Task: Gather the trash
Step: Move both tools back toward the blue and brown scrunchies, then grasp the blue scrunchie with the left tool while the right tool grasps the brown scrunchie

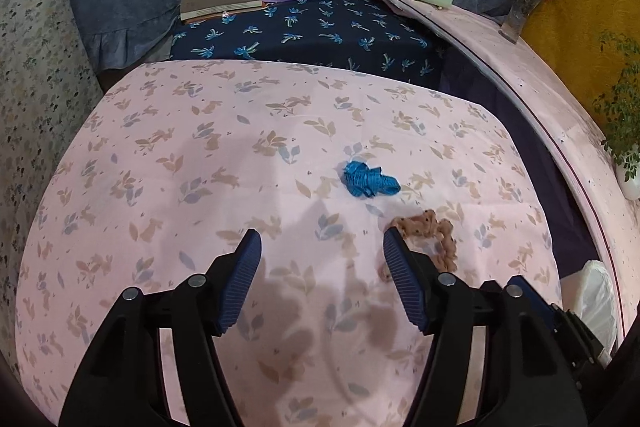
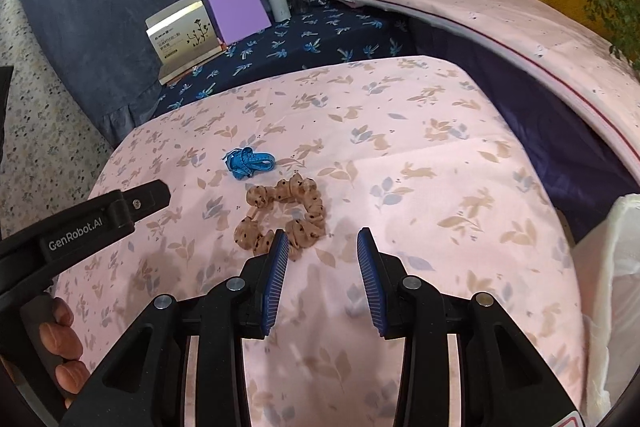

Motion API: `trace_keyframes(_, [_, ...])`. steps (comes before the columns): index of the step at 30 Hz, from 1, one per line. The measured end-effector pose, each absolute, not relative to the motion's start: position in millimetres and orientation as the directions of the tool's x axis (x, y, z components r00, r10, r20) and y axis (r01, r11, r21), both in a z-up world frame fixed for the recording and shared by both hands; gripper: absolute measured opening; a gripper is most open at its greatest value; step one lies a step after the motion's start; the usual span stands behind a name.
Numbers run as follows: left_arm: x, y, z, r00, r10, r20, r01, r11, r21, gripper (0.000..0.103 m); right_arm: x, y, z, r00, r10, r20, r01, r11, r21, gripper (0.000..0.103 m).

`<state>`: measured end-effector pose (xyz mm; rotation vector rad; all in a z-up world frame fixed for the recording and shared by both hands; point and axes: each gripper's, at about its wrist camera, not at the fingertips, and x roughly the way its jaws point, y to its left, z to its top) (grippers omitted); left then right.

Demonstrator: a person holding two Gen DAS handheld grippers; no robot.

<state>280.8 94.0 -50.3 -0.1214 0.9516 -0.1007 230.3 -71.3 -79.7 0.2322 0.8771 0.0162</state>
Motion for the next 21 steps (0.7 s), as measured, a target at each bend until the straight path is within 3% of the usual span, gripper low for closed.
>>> trace_keyframes(11, [339, 72, -82, 0.537, -0.171, -0.826, 0.070, 0.985, -0.159, 0.061, 273, -65, -109, 0.611, 0.133, -0.780, 0.077, 0.971, 0.227, 0.032])
trace_keyframes(17, [358, 58, -97, 0.521, -0.183, -0.834, 0.095, 0.983, -0.156, 0.061, 280, -69, -122, 0.606, 0.131, -0.785, 0.085, 0.970, 0.227, 0.023])
trace_keyframes(21, [362, 54, -106, 0.504, -0.203, -0.839, 0.105, 0.979, -0.174, 0.047, 282, -71, -123, 0.610, 0.124, -0.783, 0.085, 0.972, 0.220, 0.017])
